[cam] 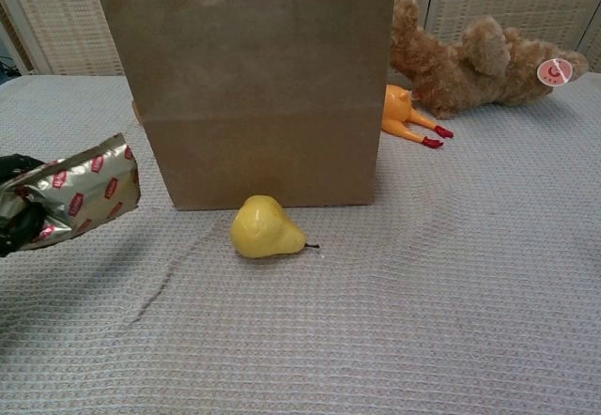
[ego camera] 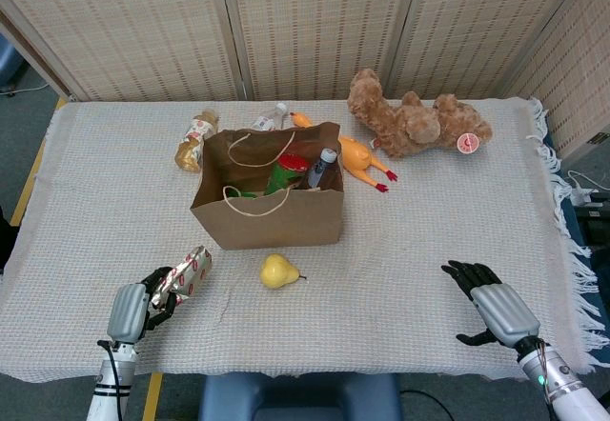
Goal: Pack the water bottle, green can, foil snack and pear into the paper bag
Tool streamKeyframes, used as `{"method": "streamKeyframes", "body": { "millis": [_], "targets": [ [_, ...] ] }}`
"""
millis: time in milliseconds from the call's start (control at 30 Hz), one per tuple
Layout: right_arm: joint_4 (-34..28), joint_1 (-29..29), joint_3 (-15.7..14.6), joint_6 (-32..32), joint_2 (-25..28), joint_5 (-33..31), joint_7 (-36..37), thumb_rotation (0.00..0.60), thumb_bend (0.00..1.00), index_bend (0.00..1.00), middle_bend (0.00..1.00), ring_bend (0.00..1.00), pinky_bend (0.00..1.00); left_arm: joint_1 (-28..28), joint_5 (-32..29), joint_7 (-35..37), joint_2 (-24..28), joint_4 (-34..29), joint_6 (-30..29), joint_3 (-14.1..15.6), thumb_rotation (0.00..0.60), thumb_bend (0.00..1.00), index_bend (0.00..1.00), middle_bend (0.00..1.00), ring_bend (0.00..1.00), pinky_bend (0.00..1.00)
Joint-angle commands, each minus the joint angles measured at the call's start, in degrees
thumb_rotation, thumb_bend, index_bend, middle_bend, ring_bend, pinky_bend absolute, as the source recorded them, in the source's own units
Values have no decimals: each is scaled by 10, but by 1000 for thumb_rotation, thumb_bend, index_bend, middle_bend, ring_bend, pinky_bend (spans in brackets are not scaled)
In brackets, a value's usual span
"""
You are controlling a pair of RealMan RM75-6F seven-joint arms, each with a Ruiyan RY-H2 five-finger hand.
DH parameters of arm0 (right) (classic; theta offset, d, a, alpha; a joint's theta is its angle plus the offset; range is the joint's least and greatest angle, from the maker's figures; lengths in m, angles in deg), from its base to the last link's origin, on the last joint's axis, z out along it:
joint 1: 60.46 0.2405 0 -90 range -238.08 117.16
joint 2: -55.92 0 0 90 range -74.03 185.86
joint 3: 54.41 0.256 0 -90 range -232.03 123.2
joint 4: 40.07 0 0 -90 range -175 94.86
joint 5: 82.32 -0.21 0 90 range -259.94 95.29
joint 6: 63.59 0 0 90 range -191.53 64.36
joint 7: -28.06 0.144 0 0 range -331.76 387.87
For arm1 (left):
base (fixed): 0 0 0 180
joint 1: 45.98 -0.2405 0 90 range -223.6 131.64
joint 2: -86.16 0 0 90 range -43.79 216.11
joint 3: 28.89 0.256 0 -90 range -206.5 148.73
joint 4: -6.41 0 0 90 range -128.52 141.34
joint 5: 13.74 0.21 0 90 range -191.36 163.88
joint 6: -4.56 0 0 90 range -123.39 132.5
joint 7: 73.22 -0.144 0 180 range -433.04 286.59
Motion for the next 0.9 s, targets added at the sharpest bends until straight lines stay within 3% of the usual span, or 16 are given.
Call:
{"method": "streamKeyframes", "body": {
  "millis": [33, 100, 133, 200, 300, 400, 600, 900],
  "targets": [
    [0, 0, 0, 0, 0, 0, 0, 600, 22, 0, 0, 0, 0, -5, -19, 13, 13, -19, -7, -19, 600, 704, 690, 844, 732, 846],
    [0, 0, 0, 1, 0, 1, 0, 600, 22, 0, 0, 0, 0, -7, -37, 21, 22, -34, -11, -37, 600, 705, 689, 844, 733, 846],
    [0, -1, 0, 1, 0, 1, 1, 600, 22, 0, 0, 0, 0, -12, -79, 46, 40, -59, -25, -86, 600, 705, 689, 844, 733, 846],
    [1, -1, -1, 2, 0, 2, 2, 600, 22, 0, 0, 0, 0, -10, -129, 62, 70, -104, -12, -133, 600, 705, 690, 844, 734, 846],
    [1, -1, -1, 1, 0, 4, 1, 600, 21, 0, 0, 0, 0, -4, -188, 76, 101, -158, 1, -193, 600, 705, 690, 844, 735, 846],
    [0, -1, -2, 1, 0, 5, -1, 600, 22, 0, 0, 0, 0, 7, -216, 73, 125, -196, 9, -231, 600, 704, 690, 844, 734, 846],
    [-2, 0, -2, 0, -2, 2, -7, 600, 21, 0, 0, 0, 0, 42, -227, 40, 142, -260, 16, -267, 600, 705, 690, 844, 734, 846],
    [-3, 1, -1, -3, -1, -2, -7, 600, 22, 0, 0, 0, 0, 127, -216, -57, 137, -320, 54, -267, 600, 704, 690, 844, 734, 846]
  ]
}}
